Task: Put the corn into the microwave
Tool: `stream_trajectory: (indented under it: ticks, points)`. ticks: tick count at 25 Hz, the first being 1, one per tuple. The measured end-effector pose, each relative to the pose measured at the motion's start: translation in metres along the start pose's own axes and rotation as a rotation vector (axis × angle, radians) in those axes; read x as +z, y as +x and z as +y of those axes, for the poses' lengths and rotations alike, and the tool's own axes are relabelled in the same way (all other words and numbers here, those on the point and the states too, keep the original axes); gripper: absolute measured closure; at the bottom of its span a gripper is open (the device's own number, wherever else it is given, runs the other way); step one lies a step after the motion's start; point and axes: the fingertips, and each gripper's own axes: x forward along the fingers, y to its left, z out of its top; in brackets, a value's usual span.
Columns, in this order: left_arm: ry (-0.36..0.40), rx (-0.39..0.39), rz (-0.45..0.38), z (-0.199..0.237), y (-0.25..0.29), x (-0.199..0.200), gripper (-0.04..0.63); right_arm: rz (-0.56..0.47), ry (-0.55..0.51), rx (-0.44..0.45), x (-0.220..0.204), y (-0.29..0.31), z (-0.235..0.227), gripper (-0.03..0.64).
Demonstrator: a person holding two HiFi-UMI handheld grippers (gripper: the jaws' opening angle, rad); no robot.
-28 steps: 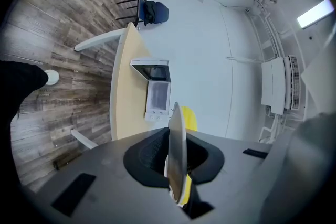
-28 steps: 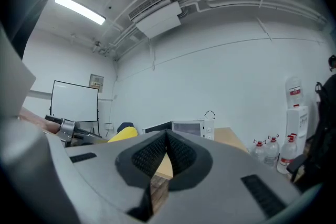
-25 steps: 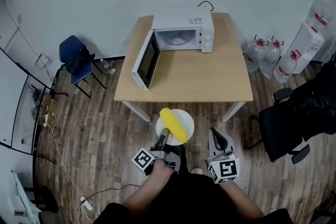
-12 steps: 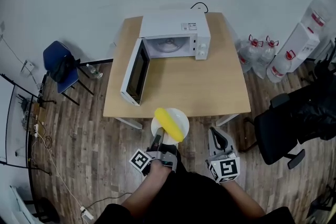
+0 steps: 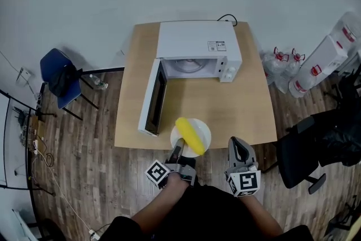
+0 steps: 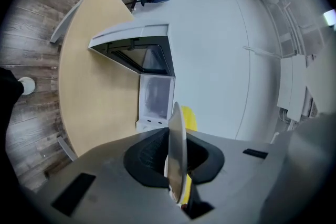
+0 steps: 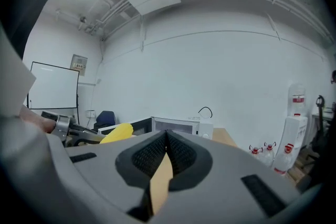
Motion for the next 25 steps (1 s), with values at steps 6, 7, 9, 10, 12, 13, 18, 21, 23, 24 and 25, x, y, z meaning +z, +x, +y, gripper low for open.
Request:
stream_trajectory:
  ticks: [6,7,9,10,12,13,18,21,23,24,25]
  points:
    - [0.005,0.02,0.082,0.003,0.052,0.032,0.566,0.027,-0.004,-0.043,0.002,0.055,0.002,0.557]
    - [0.011,0.023,0.089,0.003,0.057,0.038,0.566,0.032,0.002,-0.052,0.001,0.061,0.004,0.557]
    - [0.031,0.015,0.096,-0.001,0.07,0.05,0.566,0.043,0.015,-0.076,0.0,0.072,0.003,0.557]
    - [0.035,0.015,0.098,-0.001,0.077,0.055,0.566,0.047,0.02,-0.085,0.0,0.076,0.002,0.557]
    - [0.023,0.029,0.1,0.002,0.088,0.059,0.566,0.053,0.026,-0.091,0.0,0.084,-0.001,0.557]
    - [0.021,0.025,0.104,0.0,0.091,0.06,0.566,0.056,0.026,-0.091,0.0,0.087,-0.002,0.557]
    - [0.028,0.0,0.11,-0.001,0.107,0.064,0.566,0.059,0.046,-0.089,-0.005,0.102,-0.007,0.557]
    - [0.031,0.037,0.105,0.01,0.112,0.068,0.566,0.053,0.061,-0.076,-0.006,0.112,-0.009,0.557]
    - [0.042,0.035,0.099,0.01,0.118,0.069,0.566,0.048,0.063,-0.065,-0.006,0.121,-0.011,0.557]
    - [0.046,0.031,0.095,0.009,0.123,0.07,0.566,0.046,0.064,-0.058,-0.006,0.126,-0.013,0.557]
    - [0.046,0.028,0.09,0.009,0.128,0.071,0.566,0.044,0.065,-0.05,-0.005,0.131,-0.014,0.557]
